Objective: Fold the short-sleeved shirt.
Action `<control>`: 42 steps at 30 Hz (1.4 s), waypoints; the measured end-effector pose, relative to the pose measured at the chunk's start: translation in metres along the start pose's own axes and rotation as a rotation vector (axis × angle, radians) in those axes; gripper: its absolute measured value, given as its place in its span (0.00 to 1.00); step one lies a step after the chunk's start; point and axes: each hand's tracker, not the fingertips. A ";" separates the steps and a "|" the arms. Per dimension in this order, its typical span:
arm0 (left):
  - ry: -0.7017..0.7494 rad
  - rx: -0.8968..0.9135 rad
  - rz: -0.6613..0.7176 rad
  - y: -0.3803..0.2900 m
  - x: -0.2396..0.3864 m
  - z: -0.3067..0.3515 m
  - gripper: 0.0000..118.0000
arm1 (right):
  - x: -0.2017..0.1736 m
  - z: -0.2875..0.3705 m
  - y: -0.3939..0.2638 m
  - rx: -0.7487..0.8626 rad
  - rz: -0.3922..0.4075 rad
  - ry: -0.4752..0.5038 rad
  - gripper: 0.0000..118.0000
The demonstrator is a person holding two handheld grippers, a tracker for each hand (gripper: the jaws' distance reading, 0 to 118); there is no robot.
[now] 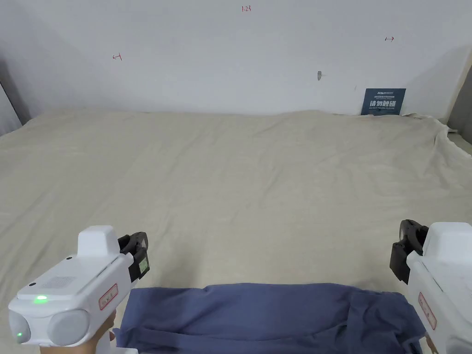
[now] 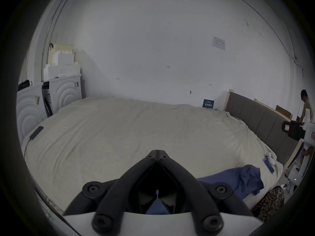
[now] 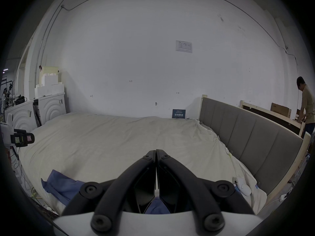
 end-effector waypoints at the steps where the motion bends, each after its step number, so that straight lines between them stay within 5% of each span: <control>1: -0.036 -0.027 0.036 -0.001 -0.005 -0.003 0.00 | -0.001 0.000 0.000 -0.004 0.000 0.003 0.00; 5: -0.150 -0.141 0.176 -0.007 -0.035 -0.019 0.00 | -0.003 -0.001 0.000 -0.018 0.003 0.006 0.00; 14: -0.170 -0.363 0.373 -0.044 -0.115 -0.058 0.00 | 0.003 -0.014 -0.007 -0.052 0.001 0.017 0.00; 16: -0.160 -0.426 0.406 -0.052 -0.129 -0.068 0.17 | 0.008 -0.021 -0.011 -0.061 0.002 0.016 0.00; 18: -0.134 -0.482 0.407 -0.062 -0.138 -0.077 0.55 | 0.007 -0.024 -0.013 -0.070 0.003 0.014 0.00; 19: -0.123 -0.497 0.408 -0.067 -0.142 -0.081 0.67 | 0.008 -0.027 -0.016 -0.076 0.002 0.013 0.00; 22: -0.099 -0.557 0.411 -0.081 -0.142 -0.089 0.80 | 0.008 -0.032 -0.021 -0.094 0.004 0.012 0.00; 29: -0.143 -0.669 0.485 -0.120 -0.168 -0.122 0.75 | 0.009 -0.041 -0.033 -0.135 0.009 0.000 0.00; 35: -0.196 -0.659 0.345 -0.119 -0.145 -0.129 0.62 | 0.011 -0.045 -0.036 -0.152 0.005 -0.006 0.00; 37: -0.183 -0.654 0.304 -0.118 -0.139 -0.129 0.50 | 0.011 -0.046 -0.036 -0.152 0.001 -0.006 0.00; 40: -0.148 -0.634 0.248 -0.115 -0.139 -0.127 0.11 | 0.010 -0.046 -0.036 -0.150 -0.005 -0.001 0.00; 42: -0.195 -0.638 0.318 -0.115 -0.137 -0.123 0.06 | 0.011 -0.046 -0.036 -0.150 -0.007 0.001 0.00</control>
